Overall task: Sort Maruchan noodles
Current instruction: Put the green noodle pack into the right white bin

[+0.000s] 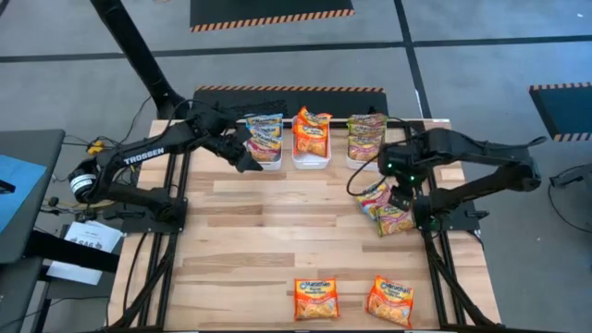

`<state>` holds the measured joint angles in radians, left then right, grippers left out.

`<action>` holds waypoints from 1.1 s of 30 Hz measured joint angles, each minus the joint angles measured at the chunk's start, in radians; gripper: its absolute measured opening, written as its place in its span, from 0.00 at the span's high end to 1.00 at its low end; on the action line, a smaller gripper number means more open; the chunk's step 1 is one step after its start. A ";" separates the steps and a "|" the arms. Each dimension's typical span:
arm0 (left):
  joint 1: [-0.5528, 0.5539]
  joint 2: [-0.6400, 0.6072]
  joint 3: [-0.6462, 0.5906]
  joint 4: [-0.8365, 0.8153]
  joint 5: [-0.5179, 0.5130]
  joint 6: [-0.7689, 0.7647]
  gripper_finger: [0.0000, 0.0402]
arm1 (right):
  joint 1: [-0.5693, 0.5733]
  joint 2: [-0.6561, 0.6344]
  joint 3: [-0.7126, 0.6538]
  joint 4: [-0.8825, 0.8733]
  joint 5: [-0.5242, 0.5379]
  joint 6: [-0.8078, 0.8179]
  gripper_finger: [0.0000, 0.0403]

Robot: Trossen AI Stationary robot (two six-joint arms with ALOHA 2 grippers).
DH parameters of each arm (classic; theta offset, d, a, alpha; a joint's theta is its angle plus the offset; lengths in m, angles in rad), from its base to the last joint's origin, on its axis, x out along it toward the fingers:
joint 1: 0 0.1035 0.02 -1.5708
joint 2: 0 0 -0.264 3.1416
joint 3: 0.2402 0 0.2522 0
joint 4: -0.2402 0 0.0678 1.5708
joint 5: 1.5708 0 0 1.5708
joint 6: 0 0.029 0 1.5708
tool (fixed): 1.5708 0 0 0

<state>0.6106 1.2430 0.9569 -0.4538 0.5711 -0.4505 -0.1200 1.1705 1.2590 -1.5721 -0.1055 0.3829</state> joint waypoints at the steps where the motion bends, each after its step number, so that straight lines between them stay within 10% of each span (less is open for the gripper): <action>1: 0.000 0.000 0.000 0.001 -0.004 -0.007 0.63 | 0.000 0.000 -0.024 0.004 -0.001 -0.014 0.49; 33: -0.002 0.000 0.000 0.050 -0.060 -0.045 0.63 | -0.018 0.509 -0.130 0.077 -0.043 -0.471 0.49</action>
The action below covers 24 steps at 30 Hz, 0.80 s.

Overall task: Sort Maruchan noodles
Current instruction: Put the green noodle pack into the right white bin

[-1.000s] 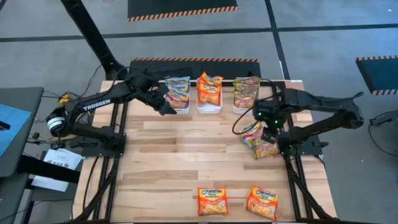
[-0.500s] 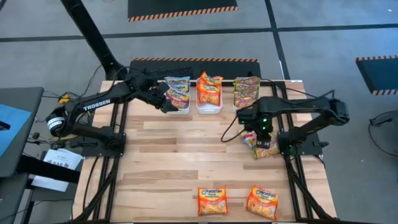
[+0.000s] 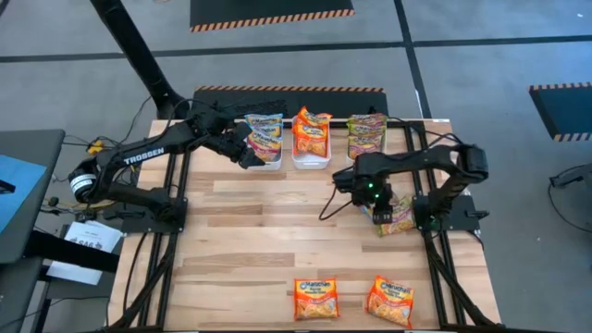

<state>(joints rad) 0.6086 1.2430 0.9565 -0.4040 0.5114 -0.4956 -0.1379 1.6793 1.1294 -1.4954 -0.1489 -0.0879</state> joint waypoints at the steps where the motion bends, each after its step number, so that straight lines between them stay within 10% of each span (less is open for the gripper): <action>1: 0.000 0.000 0.000 -0.002 0.000 0.001 0.63 | -0.008 0.011 0.000 0.007 0.000 0.000 0.49; 24: 0.000 0.000 0.000 -0.008 -0.001 0.021 0.63 | -0.094 0.060 -0.163 0.074 0.007 -0.021 0.49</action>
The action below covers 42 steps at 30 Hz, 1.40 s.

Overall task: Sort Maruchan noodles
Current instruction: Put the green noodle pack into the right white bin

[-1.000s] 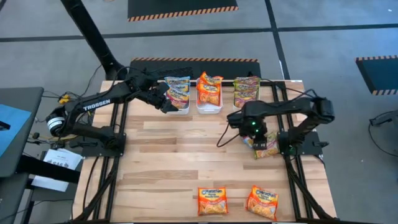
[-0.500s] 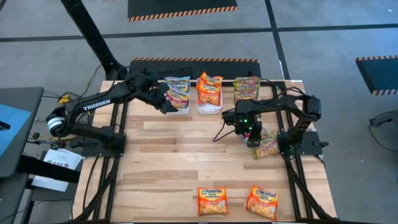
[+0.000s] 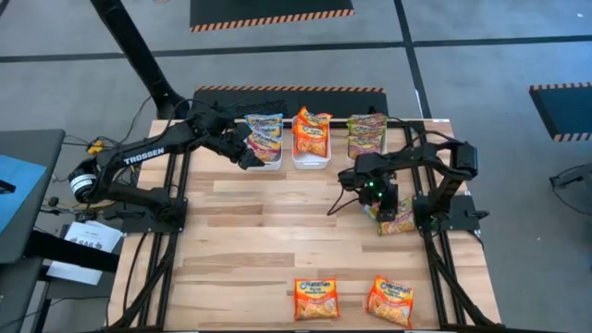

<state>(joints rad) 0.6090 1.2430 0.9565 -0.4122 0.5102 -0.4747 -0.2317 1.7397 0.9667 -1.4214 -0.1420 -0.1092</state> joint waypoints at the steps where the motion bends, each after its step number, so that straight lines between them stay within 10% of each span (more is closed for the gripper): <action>1: 0.000 0.000 0.000 0.000 0.000 0.000 0.63 | 0.000 0.000 -0.004 0.012 0.001 0.010 0.49; 21: 0.000 0.000 0.000 0.000 -0.003 0.000 0.63 | 0.002 -0.001 -0.060 0.071 0.011 0.222 0.97; 42: 0.000 0.000 0.000 0.000 -0.002 0.029 0.63 | 0.116 -0.104 0.166 -0.127 0.065 0.487 0.99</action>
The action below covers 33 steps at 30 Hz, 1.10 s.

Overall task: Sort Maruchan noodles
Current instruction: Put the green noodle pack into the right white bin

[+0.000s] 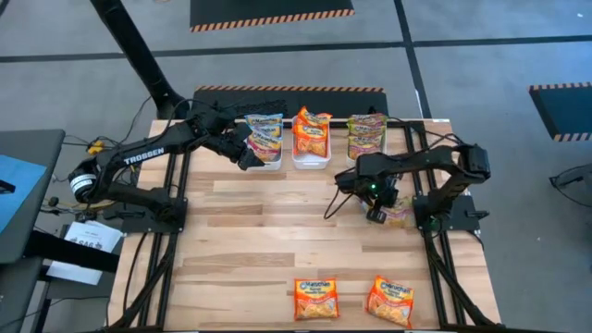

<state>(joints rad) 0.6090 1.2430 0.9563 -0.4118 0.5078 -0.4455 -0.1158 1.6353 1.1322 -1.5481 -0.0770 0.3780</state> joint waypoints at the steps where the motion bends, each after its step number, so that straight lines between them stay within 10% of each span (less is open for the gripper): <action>1: 0.000 0.000 0.000 0.000 0.000 0.000 0.63 | 0.001 -0.011 0.014 -0.005 0.002 0.021 0.99; 15: 0.000 0.000 0.000 0.001 0.000 0.018 0.63 | -0.055 -0.113 0.238 -0.024 0.196 0.208 0.99; 33: 0.000 0.000 0.000 0.000 -0.007 -0.022 0.63 | -0.395 -0.109 0.522 0.079 0.480 -0.096 0.99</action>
<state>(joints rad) 0.6090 1.2430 0.9562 -0.4122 0.5004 -0.4671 -0.5104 1.5261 1.6545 -1.4695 0.4030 0.2816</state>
